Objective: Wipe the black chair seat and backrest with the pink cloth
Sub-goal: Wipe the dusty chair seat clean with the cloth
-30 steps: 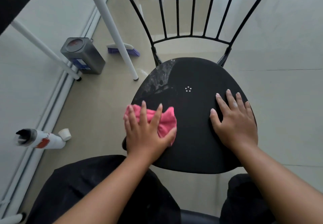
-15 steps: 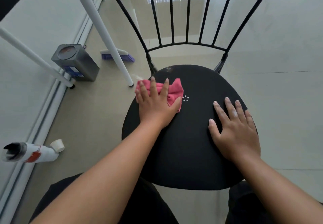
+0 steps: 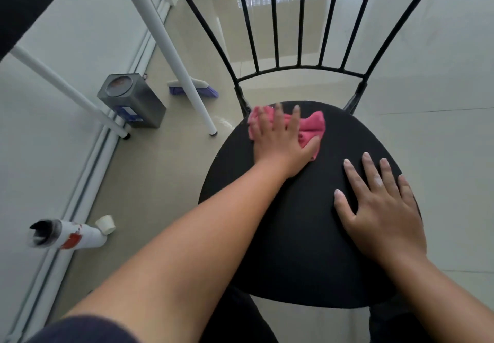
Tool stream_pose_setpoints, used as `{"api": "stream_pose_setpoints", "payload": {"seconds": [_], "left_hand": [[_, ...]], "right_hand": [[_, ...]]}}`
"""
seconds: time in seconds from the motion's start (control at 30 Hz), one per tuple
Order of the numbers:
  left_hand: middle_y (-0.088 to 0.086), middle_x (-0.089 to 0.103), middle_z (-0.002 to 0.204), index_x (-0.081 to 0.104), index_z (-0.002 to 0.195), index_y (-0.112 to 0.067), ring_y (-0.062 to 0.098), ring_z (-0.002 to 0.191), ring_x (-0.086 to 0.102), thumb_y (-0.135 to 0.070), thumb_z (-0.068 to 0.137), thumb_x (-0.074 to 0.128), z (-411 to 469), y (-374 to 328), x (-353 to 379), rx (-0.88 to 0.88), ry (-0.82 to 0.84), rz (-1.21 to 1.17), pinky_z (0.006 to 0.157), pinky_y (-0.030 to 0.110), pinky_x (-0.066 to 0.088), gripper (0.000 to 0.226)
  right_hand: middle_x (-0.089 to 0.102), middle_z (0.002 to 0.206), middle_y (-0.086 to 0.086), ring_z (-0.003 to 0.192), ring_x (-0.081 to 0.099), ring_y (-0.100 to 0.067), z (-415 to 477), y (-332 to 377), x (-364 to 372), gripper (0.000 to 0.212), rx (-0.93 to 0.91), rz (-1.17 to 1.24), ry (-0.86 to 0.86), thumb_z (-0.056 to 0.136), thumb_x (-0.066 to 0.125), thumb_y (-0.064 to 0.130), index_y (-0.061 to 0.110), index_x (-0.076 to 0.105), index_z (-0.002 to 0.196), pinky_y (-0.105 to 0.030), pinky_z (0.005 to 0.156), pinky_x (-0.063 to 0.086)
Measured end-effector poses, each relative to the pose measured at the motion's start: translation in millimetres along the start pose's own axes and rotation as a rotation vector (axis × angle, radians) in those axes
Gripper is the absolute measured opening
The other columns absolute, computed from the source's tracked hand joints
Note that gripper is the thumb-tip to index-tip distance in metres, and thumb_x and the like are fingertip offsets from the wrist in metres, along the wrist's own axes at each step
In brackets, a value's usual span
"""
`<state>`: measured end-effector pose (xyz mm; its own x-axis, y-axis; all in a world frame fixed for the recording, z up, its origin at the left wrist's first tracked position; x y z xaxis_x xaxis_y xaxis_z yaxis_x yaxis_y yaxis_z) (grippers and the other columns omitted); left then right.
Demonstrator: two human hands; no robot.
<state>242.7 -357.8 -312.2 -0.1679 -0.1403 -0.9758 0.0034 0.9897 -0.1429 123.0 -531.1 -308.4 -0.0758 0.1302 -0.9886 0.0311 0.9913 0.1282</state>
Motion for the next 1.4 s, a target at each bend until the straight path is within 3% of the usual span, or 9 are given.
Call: {"api": "stream_pose_setpoints", "payload": {"seconds": [0.23,0.43,0.63,0.73,0.8,0.93,1.13,1.27,1.4], "left_hand": [[0.012,0.002,0.163,0.014,0.153,-0.027,0.041,0.147,0.002,-0.073,0.087,0.019,55.3,-7.4,-13.5,0.034,-0.022,0.005,0.118,0.054,0.003,0.081],[0.016,0.017,0.159,0.021,0.151,-0.017,0.035,0.146,0.012,-0.063,0.092,0.024,-14.8,69.9,-13.3,-0.14,-0.131,-0.047,0.119,0.047,0.012,0.075],[0.017,-0.001,0.162,0.01,0.154,-0.014,0.036,0.147,-0.014,-0.065,0.094,0.017,-165.4,86.8,12.4,-0.142,-0.077,0.021,0.12,0.05,-0.003,0.08],[0.018,0.008,0.161,0.024,0.152,-0.012,0.038,0.148,-0.004,-0.063,0.093,0.025,-222.6,61.6,28.9,0.003,-0.076,0.052,0.117,0.053,0.002,0.079],[0.016,0.008,0.162,0.026,0.152,-0.015,0.037,0.148,-0.005,-0.065,0.091,0.029,-215.2,52.9,32.2,0.029,-0.071,0.033,0.116,0.052,0.0,0.079],[0.011,-0.012,0.162,0.005,0.154,-0.024,0.032,0.144,-0.026,-0.069,0.088,0.017,-109.1,33.9,12.8,-0.013,-0.055,-0.001,0.117,0.05,-0.015,0.081],[0.01,-0.011,0.162,0.004,0.155,-0.027,0.036,0.144,-0.023,-0.063,0.094,0.022,2.5,-21.5,0.0,-0.015,-0.016,-0.05,0.117,0.052,-0.012,0.073],[0.007,-0.007,0.163,0.009,0.154,-0.031,0.034,0.146,-0.021,-0.066,0.092,0.021,-18.5,-11.3,0.5,0.061,-0.031,-0.022,0.117,0.051,-0.011,0.072],[0.004,-0.004,0.164,0.016,0.152,-0.035,0.029,0.146,-0.021,-0.066,0.091,0.028,-124.2,8.1,11.7,0.133,-0.048,-0.064,0.118,0.049,-0.011,0.07]], "right_hand": [[0.009,0.161,0.004,0.149,0.002,-0.017,-0.3,-2.1,0.6,0.066,0.01,0.003,-0.005,0.09,0.017,0.06,0.038,0.014,0.152,-0.04,0.12,0.005],[0.004,0.162,0.005,0.149,-0.004,-0.016,-0.9,-0.7,-1.4,0.067,0.002,0.0,0.015,0.089,0.011,0.06,0.039,0.01,0.152,-0.039,0.12,0.001],[0.001,0.162,0.005,0.149,-0.006,-0.017,-1.3,0.9,-3.5,0.063,-0.004,0.003,0.034,0.093,0.014,0.058,0.038,0.008,0.153,-0.04,0.12,0.0],[0.003,0.162,0.004,0.149,-0.005,-0.017,-1.3,0.7,-2.1,0.063,-0.006,0.005,0.025,0.093,0.014,0.058,0.037,0.009,0.153,-0.04,0.12,0.001],[0.003,0.162,0.004,0.149,-0.004,-0.018,-1.5,-0.2,-0.8,0.065,-0.006,0.002,0.019,0.091,0.011,0.059,0.037,0.008,0.153,-0.04,0.12,0.001],[0.005,0.162,0.003,0.149,-0.002,-0.018,0.8,-0.1,1.8,0.065,-0.006,-0.001,0.003,0.092,0.014,0.058,0.037,0.011,0.153,-0.04,0.12,0.002],[0.013,0.161,0.002,0.149,0.005,-0.019,0.2,-1.3,0.7,0.065,0.009,0.011,-0.028,0.09,0.018,0.056,0.036,0.018,0.152,-0.041,0.12,0.007],[0.013,0.161,0.003,0.149,0.004,-0.018,0.3,-1.2,-1.8,0.063,0.005,0.018,-0.027,0.091,0.019,0.056,0.037,0.019,0.151,-0.04,0.12,0.005],[0.012,0.161,0.003,0.149,0.003,-0.018,-0.8,-0.8,-3.5,0.063,0.002,0.029,-0.021,0.091,0.02,0.056,0.037,0.019,0.151,-0.04,0.12,0.005]]}}
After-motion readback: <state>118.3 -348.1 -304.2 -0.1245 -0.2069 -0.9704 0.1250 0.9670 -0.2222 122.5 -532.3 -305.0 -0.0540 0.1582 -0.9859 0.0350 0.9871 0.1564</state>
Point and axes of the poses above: each hand's wrist, its own z-axis towards the middle knuckle, its own x-axis out of the palm, y = z × x, the point moved 6 cm from there along z, towards the middle knuckle
